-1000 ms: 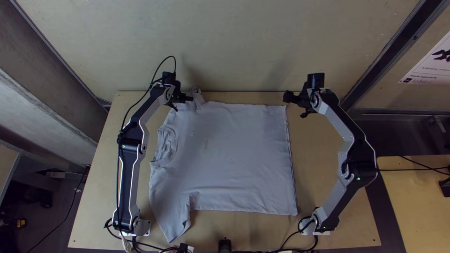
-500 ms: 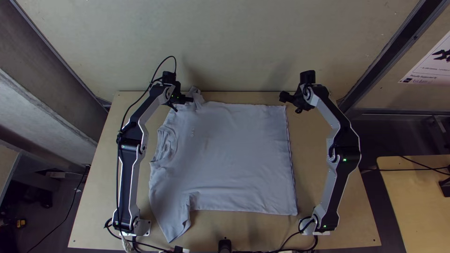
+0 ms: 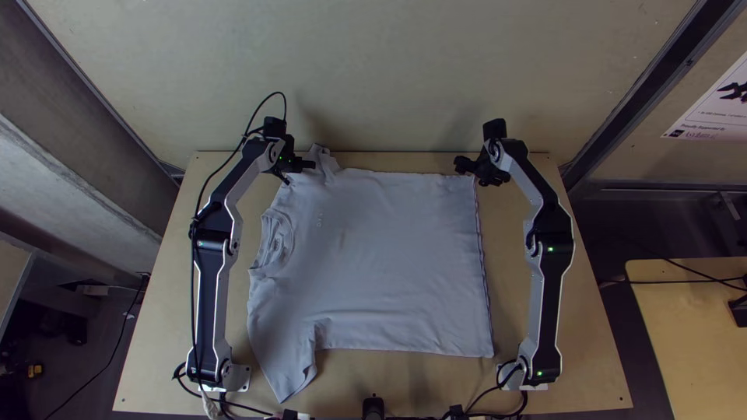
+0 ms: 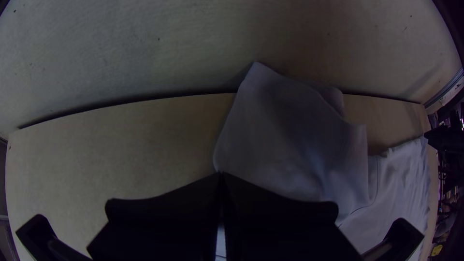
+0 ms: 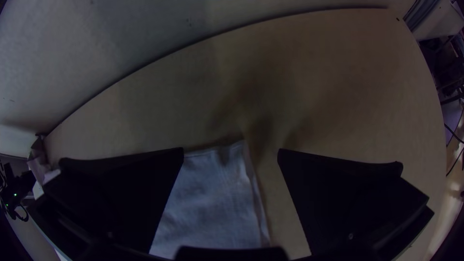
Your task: Fold the t-shirt
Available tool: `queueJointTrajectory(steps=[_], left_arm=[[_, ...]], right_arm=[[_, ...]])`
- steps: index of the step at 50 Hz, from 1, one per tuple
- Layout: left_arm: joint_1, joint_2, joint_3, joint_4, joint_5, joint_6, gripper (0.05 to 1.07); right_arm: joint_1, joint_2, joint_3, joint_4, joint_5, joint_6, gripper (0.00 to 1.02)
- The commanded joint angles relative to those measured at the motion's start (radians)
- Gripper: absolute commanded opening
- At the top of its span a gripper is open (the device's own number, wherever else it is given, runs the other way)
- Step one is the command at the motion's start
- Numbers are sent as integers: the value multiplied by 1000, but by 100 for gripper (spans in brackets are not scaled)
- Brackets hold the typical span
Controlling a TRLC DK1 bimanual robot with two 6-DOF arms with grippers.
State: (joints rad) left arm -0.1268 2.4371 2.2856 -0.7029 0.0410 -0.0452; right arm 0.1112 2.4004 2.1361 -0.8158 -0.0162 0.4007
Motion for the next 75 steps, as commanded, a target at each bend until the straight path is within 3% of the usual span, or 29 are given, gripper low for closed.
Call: queueJointTrajectory(steps=[1, 6, 13, 15, 19, 31, 58, 75], left_arm=[[12, -46, -11, -18, 3, -19, 8], [18, -55, -11, -18, 3, -19, 8], [33, -62, -11, -24, 3, -21, 8], [38, -64, -11, -27, 3, -21, 8], [46, -67, -11, -33, 3, -24, 8], [75, -95, -12, -50, 5, -51, 8], [153, -119, -6, 43, 11, -120, 8], [122, -231, -95, -37, 13, -133, 8]], right_arm=[[16, 89, 127, -112, -4, 29, 69], [22, 111, 151, -146, 1, 29, 63], [27, 115, 145, -148, 19, 27, 43], [28, 118, 146, -148, 36, 26, 32], [30, 124, 154, -135, 68, 21, 2], [28, 100, 170, -117, 113, 20, 2], [19, 46, 200, 47, 113, -8, 2], [22, -27, 160, 10, 113, -51, 3]])
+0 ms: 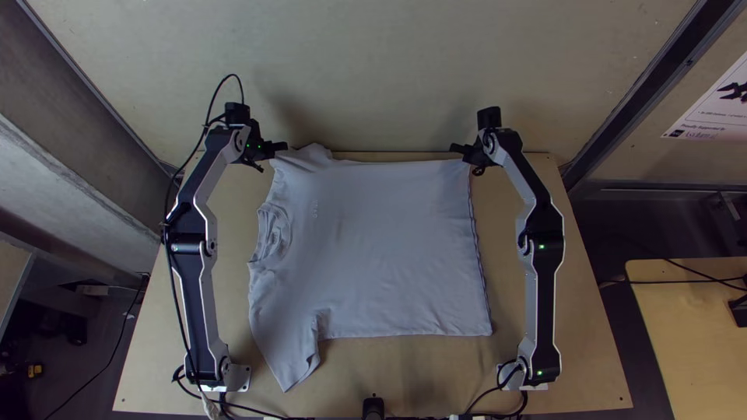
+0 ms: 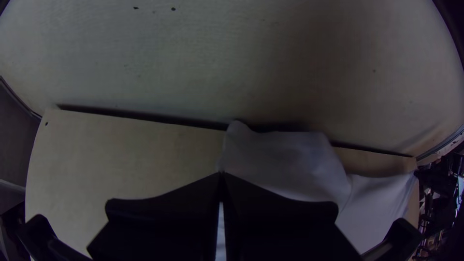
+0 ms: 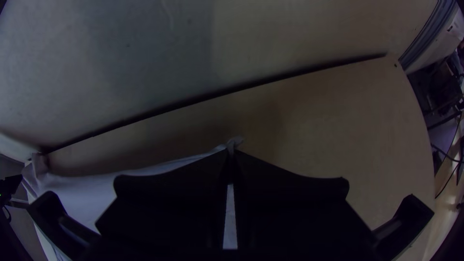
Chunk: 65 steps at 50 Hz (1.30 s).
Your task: Fold the t-shirt
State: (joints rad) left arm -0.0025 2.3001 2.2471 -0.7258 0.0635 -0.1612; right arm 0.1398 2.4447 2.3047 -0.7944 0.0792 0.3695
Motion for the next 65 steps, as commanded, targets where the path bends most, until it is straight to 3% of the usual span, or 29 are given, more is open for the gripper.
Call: queueJointTrajectory(steps=[1, 25, 47, 65], left_arm=[[-4, -102, -67, -14, -10, -18, 8], [-5, -309, -345, 11, -8, 2, 8], [-28, -582, -710, 104, -8, 20, 8], [-37, -734, -940, 137, -8, 31, 8]], right_arm=[[-6, -75, -11, -14, 17, -20, 3], [12, -156, -99, -127, 17, -43, 3], [52, -342, -370, -117, 39, -41, 3], [76, -523, -657, -17, 57, -40, 3]])
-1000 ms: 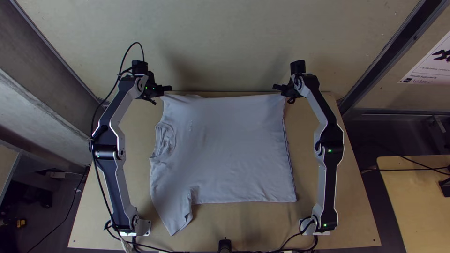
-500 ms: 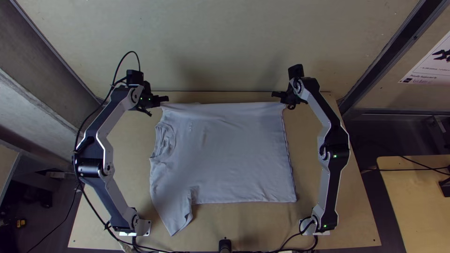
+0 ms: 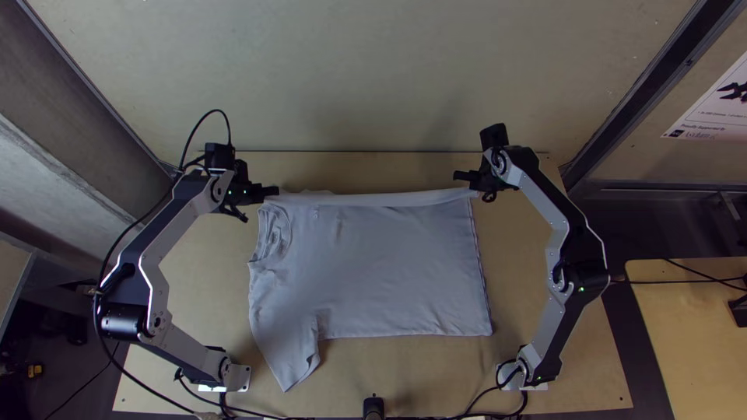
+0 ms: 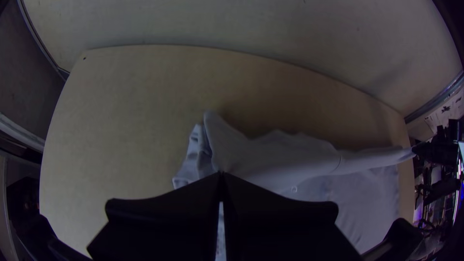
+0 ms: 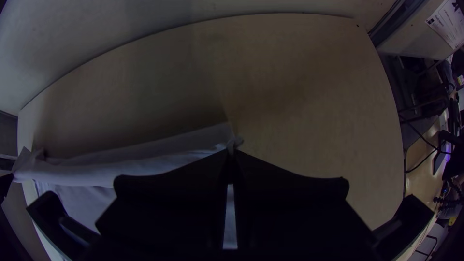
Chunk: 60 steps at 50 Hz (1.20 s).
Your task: Fold the t-shirt
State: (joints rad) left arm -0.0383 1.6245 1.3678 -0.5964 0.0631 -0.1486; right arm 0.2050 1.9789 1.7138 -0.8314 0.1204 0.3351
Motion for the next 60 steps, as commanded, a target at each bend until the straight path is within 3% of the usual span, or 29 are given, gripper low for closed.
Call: queueJointTrajectory(steps=[1, 25, 45, 46, 49, 51, 53, 54, 56, 60], left_arm=[[-2, -63, -70, 9, -8, 20, 8], [17, -172, -320, 73, -9, 66, 8], [14, -94, -455, 242, -8, 67, 9], [14, -86, -454, 244, -8, 66, 9], [12, -74, -449, 244, -8, 53, 24], [12, -86, -452, 250, -8, 46, 33], [15, -115, -458, 264, -8, 12, 47], [17, -133, -460, 270, -8, -2, 53], [18, -169, -463, 277, -8, -6, 64], [20, -221, -450, 267, -8, -42, 89]], right_arm=[[13, -63, -79, 25, 18, -4, 3], [37, -146, -312, 127, 36, 1, 3], [53, -155, -428, 152, 36, 15, 3], [53, -155, -436, 152, 36, 13, 6], [54, -158, -451, 150, 36, 15, 21], [53, -161, -462, 140, 36, 15, 46], [48, -167, -473, 135, 36, 16, 78], [47, -173, -477, 132, 36, 16, 88], [42, -192, -484, 124, 36, 15, 97], [31, -244, -499, 120, 36, 15, 98]])
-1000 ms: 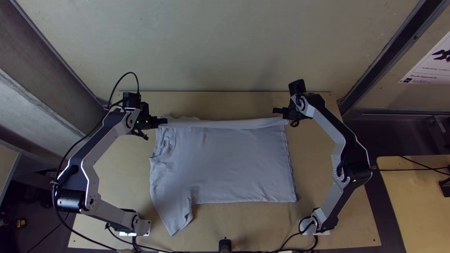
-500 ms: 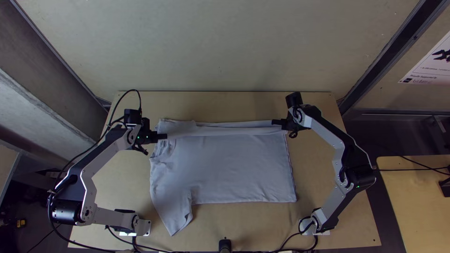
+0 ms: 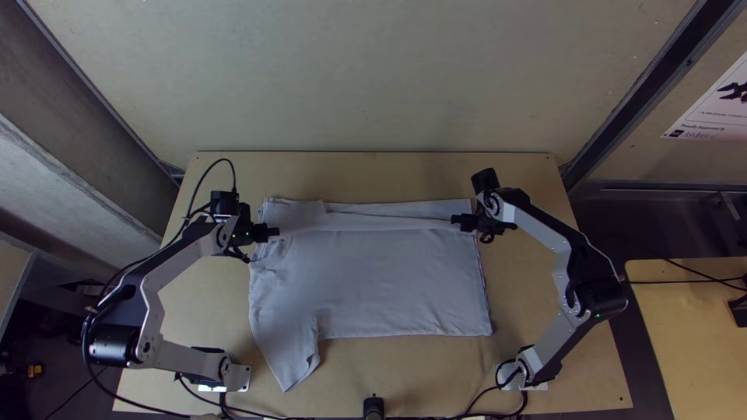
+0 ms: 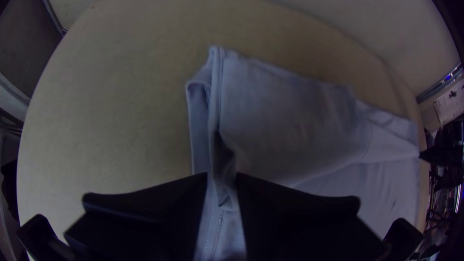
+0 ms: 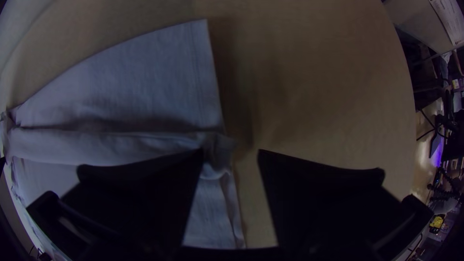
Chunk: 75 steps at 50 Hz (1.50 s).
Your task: Fold the t-shirt
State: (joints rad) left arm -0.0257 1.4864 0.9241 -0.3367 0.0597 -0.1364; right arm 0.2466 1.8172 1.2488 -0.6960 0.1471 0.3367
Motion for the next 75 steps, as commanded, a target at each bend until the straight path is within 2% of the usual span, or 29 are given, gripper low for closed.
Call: queueJointTrajectory(steps=[1, 2, 15, 29, 36, 49, 60, 68, 75], left_arm=[[6, -92, -2, -5, -1, -62, 95], [6, -101, 4, -16, 9, -62, 98], [0, -268, 71, -157, 88, -45, 101], [-56, -405, 101, -433, 88, 54, 102], [-123, -489, 101, -599, 86, 83, 102], [-322, -561, 70, -903, 80, 50, 102], [-448, -566, 9, -1075, 86, -17, 102], [-533, -564, -62, -1087, 84, -35, 102], [-556, -541, -133, -1088, 75, -58, 102]], right_arm=[[-12, -99, -37, -17, 9, 13, 98], [-13, -116, -43, -17, 9, 12, 98], [-10, -360, -130, -30, 8, 12, 98], [-4, -588, -157, -209, -27, 81, 98], [-7, -662, -166, -263, -46, 85, 98], [43, -647, -115, -422, -64, 73, 98], [49, -651, -101, -439, -89, 70, 98], [48, -645, -114, -439, -96, 59, 98], [49, -639, -126, -453, -101, 59, 98]])
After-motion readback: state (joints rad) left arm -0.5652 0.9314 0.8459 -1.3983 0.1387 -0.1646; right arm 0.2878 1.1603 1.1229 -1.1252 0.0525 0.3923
